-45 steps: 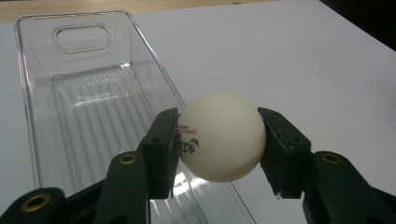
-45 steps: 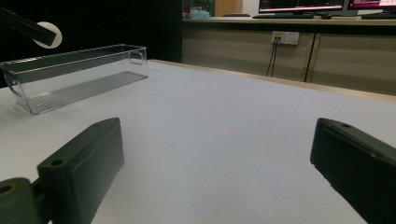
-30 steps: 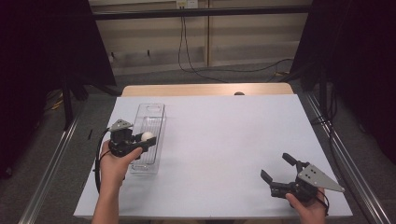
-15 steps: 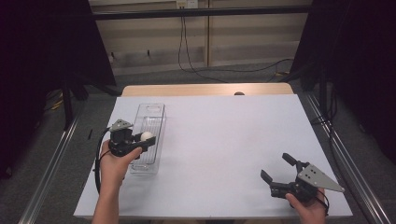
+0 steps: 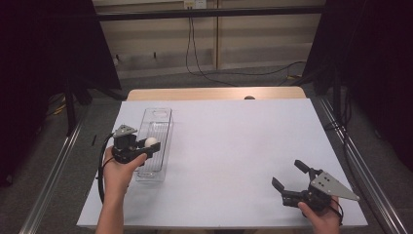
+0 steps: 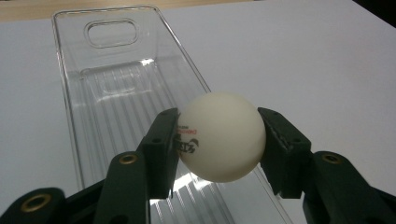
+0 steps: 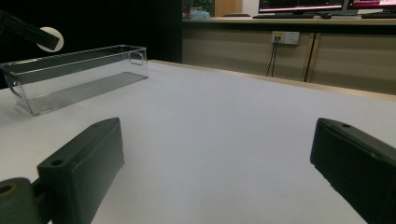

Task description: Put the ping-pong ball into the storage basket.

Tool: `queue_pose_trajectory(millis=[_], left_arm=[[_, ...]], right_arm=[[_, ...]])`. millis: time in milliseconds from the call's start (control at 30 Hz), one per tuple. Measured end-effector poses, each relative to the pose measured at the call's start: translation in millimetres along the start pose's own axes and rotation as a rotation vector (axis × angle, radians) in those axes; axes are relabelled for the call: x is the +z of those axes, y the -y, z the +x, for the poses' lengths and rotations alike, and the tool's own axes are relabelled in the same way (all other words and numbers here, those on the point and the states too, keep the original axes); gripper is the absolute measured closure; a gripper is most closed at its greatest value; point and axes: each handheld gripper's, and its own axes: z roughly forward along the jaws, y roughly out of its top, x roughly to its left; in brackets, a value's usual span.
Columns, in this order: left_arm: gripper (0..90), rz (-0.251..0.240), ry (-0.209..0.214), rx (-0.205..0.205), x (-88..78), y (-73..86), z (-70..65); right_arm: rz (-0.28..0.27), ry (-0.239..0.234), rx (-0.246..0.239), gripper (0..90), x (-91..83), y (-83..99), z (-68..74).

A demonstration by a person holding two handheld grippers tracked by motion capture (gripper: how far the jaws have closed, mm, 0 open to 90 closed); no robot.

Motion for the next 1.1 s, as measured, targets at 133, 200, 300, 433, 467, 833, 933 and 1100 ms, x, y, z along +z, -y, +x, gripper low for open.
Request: queue_pose_trajectory(millis=[133,200,300,433,467,833,933,1100], left_arm=[[51.1,0.000,-0.012,-0.001,0.7,0.8,1.7],[51.1,0.001,-0.013,-0.005,1.1,1.2,2.0],[51.1,0.000,-0.024,-0.004,1.8,1.5,2.5],[51.1,0.005,-0.021,-0.004,3.0,2.6,4.3],[51.1,-0.002,-0.025,-0.016,3.9,3.0,3.6],[51.1,0.003,-0.039,-0.011,6.4,4.7,5.5],[51.1,0.011,-0.039,-0.006,7.0,5.1,6.0],[51.0,0.003,-0.042,-0.014,8.4,6.1,6.8]], right_arm=[[0.005,-0.009,-0.006,2.3,-0.5,0.1,-0.3],[0.004,-0.008,-0.006,2.3,-0.5,0.1,-0.4],[0.005,-0.010,-0.006,2.3,-0.4,0.1,-0.3],[0.005,-0.009,-0.006,2.3,-0.5,0.2,-0.4],[0.004,-0.007,-0.005,2.3,-0.4,0.3,-0.2],[0.005,-0.007,-0.005,2.3,-0.5,0.3,-0.1],[0.003,-0.006,-0.005,2.3,-0.1,0.4,-0.2],[0.006,-0.007,-0.005,2.3,-0.4,0.4,0.0]])
